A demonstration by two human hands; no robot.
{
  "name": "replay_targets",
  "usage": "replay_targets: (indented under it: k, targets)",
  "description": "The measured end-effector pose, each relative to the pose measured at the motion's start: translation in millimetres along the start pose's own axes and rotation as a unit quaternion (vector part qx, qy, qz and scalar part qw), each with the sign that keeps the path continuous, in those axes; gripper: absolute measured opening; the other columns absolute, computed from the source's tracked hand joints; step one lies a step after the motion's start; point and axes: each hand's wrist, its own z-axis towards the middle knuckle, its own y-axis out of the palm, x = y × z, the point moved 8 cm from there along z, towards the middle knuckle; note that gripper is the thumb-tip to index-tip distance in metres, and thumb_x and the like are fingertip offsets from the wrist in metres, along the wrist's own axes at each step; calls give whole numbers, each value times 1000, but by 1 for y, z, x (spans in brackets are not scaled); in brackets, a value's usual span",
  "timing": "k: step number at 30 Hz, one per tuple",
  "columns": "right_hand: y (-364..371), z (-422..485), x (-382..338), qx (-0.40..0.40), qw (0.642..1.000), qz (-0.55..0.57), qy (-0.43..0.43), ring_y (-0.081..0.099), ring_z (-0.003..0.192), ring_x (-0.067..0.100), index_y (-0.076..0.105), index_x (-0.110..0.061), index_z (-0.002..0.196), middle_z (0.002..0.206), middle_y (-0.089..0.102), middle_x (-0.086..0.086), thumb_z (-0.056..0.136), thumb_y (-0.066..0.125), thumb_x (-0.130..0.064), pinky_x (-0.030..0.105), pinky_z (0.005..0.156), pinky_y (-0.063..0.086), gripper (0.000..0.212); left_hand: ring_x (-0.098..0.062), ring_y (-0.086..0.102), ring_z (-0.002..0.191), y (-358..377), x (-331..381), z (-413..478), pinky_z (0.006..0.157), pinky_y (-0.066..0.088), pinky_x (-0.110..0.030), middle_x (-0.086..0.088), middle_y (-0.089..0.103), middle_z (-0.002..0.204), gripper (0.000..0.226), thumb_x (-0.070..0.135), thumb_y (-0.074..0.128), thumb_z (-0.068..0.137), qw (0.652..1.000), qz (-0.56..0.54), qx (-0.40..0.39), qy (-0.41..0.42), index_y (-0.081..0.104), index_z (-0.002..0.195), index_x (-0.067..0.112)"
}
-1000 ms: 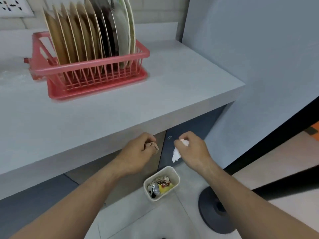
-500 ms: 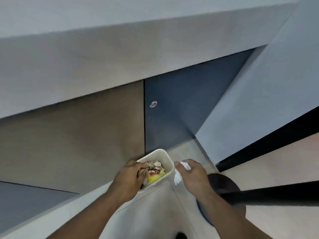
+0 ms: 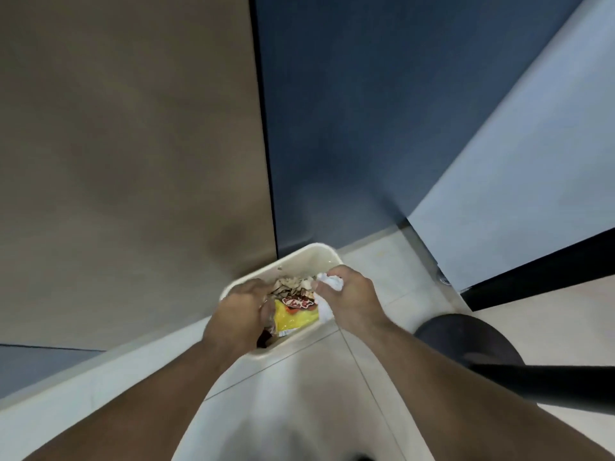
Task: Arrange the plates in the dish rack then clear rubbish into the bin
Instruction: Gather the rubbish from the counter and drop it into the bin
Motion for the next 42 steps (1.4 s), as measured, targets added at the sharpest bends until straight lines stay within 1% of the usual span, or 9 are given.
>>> replay_targets:
  k: [3, 6, 11, 14, 18, 24, 32, 36, 42]
  targets:
    - [19, 25, -3, -18, 999, -33, -5, 61, 89, 12, 62, -22, 114, 106, 66, -2, 86, 62, -52, 22, 71, 45, 41, -23, 55, 108, -11, 4, 0, 88, 46, -34, 2, 60, 111, 20, 20, 50, 92, 1000, -4, -2, 14, 65, 104, 16]
    - [35, 37, -9, -52, 993, -100, -32, 58, 109, 21, 55, -16, 129, 120, 63, 1, 90, 57, -53, 28, 88, 44, 54, -25, 54, 105, -28, 7, 2, 86, 46, -33, -2, 61, 110, 23, 22, 55, 91, 1000, -8, 23, 16, 64, 111, 16]
    - [15, 18, -37, -43, 988, -120, -91, 58, 104, 11, 63, -21, 122, 121, 65, -6, 92, 58, -41, 19, 87, 39, 36, -21, 53, 111, -48, 15, -3, 90, 46, -34, 2, 60, 117, 31, 37, 51, 93, 1000, 2, 1, -13, 60, 118, 22]
    - [-15, -8, -75, -36, 983, -120, -134, 55, 104, 9, 66, -23, 116, 117, 64, -8, 91, 59, -38, 17, 85, 38, 29, -17, 52, 113, -89, 38, -14, 93, 44, -32, 7, 59, 119, 36, 43, 48, 93, 1000, 2, 16, 17, 58, 123, 25]
    - [-66, -52, -142, -24, 977, -124, -171, 49, 113, 11, 62, -28, 121, 121, 57, -10, 91, 57, -40, 25, 95, 38, 33, -18, 53, 109, -171, 84, -45, 90, 45, -34, 6, 59, 114, 36, 45, 43, 94, 996, 38, 48, 59, 55, 123, 26]
    - [-149, -129, -272, -1, 961, -162, -225, 40, 119, 2, 52, -37, 128, 129, 49, -20, 92, 49, -53, 23, 94, 34, 40, -17, 60, 104, -333, 167, -109, 86, 49, -38, 6, 64, 109, 45, 52, 39, 90, 986, 12, 96, 139, 62, 115, 22]
    - [-232, -228, -450, 36, 947, -132, -292, 44, 117, 0, 51, -36, 130, 126, 52, -21, 85, 39, -66, 21, 97, 37, 55, -12, 60, 100, -527, 246, -182, 85, 48, -27, 5, 67, 110, 38, 45, 47, 92, 959, 5, 137, 247, 65, 113, 18]
    - [-265, -257, -504, 58, 943, -116, -307, 42, 118, -5, 48, -41, 129, 125, 49, -28, 85, 42, -68, 22, 98, 38, 52, 1, 51, 99, -584, 260, -192, 84, 38, -12, 14, 61, 112, 39, 48, 46, 91, 951, -4, 159, 266, 61, 117, 23]
    - [-291, -280, -540, 89, 938, -115, -314, 41, 119, -6, 46, -46, 127, 122, 45, -33, 84, 41, -69, 26, 98, 41, 49, 6, 46, 104, -621, 259, -199, 90, 40, -20, 23, 54, 118, 41, 53, 40, 91, 947, -10, 179, 266, 56, 122, 31]
